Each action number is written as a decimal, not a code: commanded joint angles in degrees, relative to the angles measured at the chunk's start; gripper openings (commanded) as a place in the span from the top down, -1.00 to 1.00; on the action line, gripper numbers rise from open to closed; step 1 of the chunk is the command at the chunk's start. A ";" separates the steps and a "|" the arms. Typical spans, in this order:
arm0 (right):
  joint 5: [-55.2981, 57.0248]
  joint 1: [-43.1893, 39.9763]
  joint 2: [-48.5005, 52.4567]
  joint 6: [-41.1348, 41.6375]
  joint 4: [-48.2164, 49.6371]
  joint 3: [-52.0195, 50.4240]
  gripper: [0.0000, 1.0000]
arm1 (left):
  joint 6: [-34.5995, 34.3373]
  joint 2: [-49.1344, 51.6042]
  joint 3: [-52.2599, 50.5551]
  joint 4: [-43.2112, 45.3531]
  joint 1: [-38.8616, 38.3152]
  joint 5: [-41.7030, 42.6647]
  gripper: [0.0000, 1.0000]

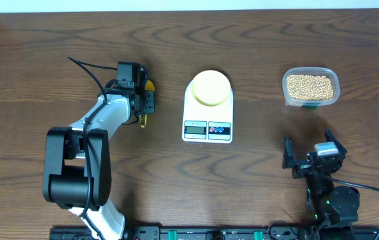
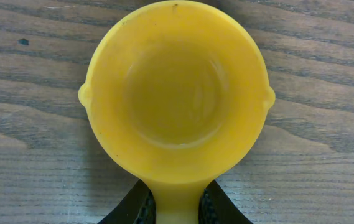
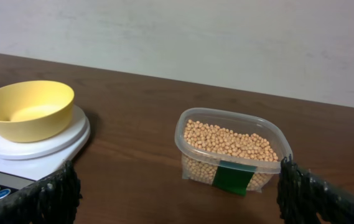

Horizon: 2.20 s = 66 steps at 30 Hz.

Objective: Scoop item into bowl and weigh 50g on scale

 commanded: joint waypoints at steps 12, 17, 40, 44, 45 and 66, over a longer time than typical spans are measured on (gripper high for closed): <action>3.80 0.24 -0.31 -0.44 4.81 -0.04 -0.99 | -0.55 0.94 -0.81 0.55 0.20 -0.76 0.58; 3.89 0.11 -0.28 -4.85 13.20 -0.04 -0.99 | -0.55 0.35 -0.55 0.68 0.20 -0.76 0.63; -3.32 -2.89 47.71 -7.28 34.40 30.75 -0.99 | -9.97 -13.73 0.87 3.21 2.34 -1.01 0.73; -8.83 -2.86 58.38 -7.21 32.00 42.40 -0.98 | -20.22 -16.02 1.03 5.86 4.57 -0.13 0.82; -10.73 -2.86 61.13 -6.97 30.29 45.92 -0.99 | -22.60 -16.48 1.36 6.45 5.25 1.44 0.82; -33.03 -2.27 82.75 9.75 4.48 71.93 -0.99 | -80.52 -17.16 5.03 25.62 6.16 23.69 0.85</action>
